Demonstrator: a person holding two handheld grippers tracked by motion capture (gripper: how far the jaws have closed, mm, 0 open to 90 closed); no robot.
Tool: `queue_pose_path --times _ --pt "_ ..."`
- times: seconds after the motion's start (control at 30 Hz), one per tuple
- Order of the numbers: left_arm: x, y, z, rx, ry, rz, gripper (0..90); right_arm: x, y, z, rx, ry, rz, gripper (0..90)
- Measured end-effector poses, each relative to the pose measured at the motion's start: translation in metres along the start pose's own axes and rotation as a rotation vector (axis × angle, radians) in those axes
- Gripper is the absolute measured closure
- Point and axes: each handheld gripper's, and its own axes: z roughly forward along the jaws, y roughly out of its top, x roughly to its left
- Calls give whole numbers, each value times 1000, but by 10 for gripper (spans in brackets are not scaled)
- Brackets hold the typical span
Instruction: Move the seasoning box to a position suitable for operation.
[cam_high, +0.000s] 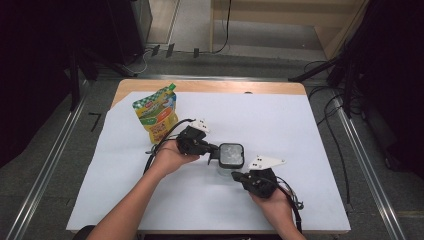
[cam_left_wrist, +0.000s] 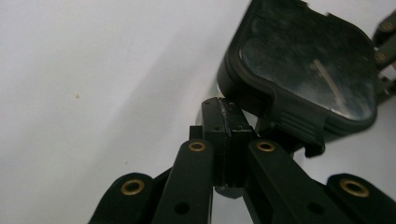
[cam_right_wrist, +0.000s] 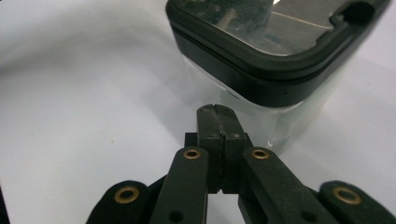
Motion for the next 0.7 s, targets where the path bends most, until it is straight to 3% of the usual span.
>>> queue_pose_path --times 0.27,0.37,0.5,0.7 --pt "-14 0 2 20 -42 29 900 -17 0 -8 4 -49 56 900" --pt "-22 1 5 24 -37 39 900 -24 0 -10 -1 -69 72 900" --pt "-26 0 6 16 -26 16 900 -33 -1 -12 -9 -96 92 900" --pt "-32 -4 5 3 -51 -9 900 -39 2 -13 -30 -128 116 900"
